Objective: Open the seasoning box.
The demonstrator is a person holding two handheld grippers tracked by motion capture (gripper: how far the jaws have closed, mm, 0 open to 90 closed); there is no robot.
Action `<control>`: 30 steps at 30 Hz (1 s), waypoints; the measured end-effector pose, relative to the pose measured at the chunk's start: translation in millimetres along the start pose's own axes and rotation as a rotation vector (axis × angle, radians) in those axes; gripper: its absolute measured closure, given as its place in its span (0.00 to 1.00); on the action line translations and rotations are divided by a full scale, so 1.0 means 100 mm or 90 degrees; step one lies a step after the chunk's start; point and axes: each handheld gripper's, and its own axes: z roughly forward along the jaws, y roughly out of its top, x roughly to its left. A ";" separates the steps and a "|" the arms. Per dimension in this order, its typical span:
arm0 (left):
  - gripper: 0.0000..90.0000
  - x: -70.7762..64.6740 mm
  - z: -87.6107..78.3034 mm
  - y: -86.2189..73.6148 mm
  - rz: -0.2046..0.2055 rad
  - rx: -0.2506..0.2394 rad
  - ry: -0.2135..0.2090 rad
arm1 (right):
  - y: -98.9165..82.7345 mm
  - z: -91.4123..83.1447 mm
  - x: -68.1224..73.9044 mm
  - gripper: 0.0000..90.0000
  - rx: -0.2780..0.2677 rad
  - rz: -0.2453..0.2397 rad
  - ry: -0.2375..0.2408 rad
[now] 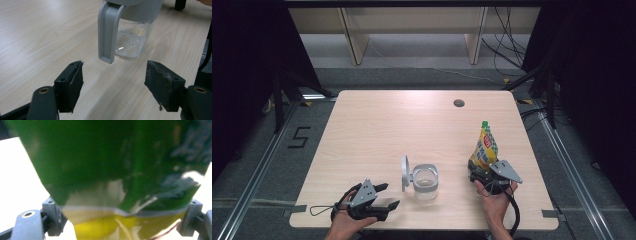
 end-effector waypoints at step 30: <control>0.34 0.03 -0.02 0.00 -0.013 -0.015 0.002 | 0.35 -0.40 0.07 0.36 0.025 -0.224 0.024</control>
